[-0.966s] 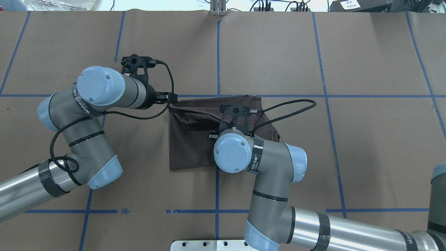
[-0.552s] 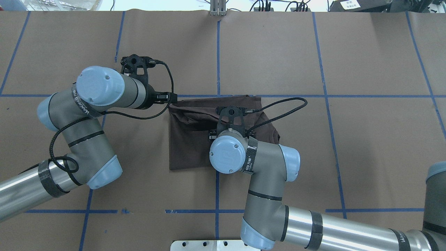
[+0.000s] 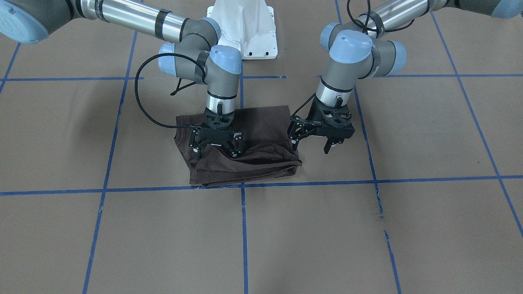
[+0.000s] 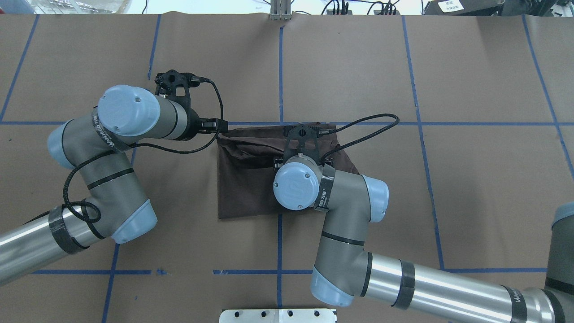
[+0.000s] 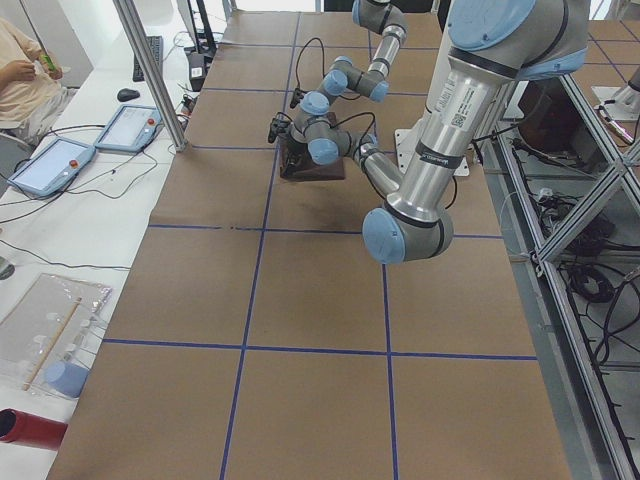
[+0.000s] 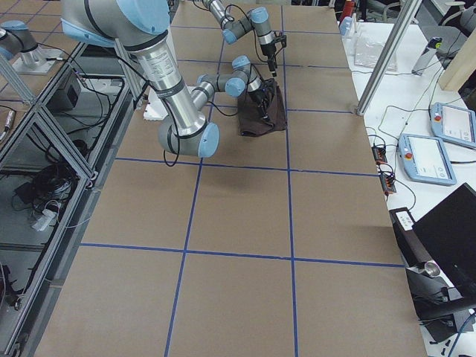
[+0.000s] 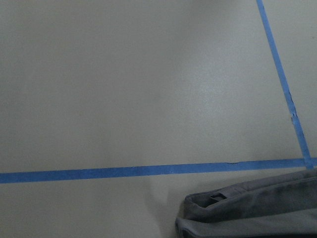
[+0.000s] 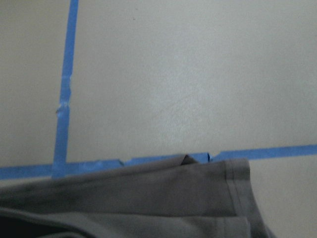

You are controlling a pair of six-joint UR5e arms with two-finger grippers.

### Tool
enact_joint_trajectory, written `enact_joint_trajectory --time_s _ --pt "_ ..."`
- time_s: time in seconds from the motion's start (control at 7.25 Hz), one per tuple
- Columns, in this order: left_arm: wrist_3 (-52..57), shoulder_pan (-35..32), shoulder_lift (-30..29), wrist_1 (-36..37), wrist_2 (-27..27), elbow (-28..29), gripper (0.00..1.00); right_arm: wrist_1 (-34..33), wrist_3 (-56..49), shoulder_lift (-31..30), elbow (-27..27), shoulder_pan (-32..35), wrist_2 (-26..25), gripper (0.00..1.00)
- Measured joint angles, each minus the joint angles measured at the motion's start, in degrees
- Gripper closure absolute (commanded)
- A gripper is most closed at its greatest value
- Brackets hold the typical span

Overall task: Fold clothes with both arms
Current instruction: 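Raise the right arm away while the left gripper presses the folded shirt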

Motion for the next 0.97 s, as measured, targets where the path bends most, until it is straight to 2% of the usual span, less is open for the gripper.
enact_joint_trajectory --time_s 0.14,0.41,0.55,0.83,0.97 --pt "-0.25 0.00 0.42 0.02 -0.04 -0.62 0.00 0.60 -0.95 1.04 -2.11 2.35 0.27 0.00" --pt "-0.69 0.10 0.82 0.08 -0.06 -1.11 0.00 6.87 -3.28 3.43 -9.53 7.96 2.22 0.00" --pt "-0.95 0.30 0.73 0.11 -0.07 -1.09 0.00 10.18 -3.83 4.96 -12.70 11.30 6.37 0.00" --pt "-4.28 2.07 -0.43 0.22 -0.01 -0.32 0.01 12.44 -4.53 5.84 -12.62 15.67 15.39 0.00" --pt "-8.03 3.29 -1.19 0.21 0.19 0.37 0.08 12.64 -4.74 5.15 -10.88 16.31 17.53 0.00"
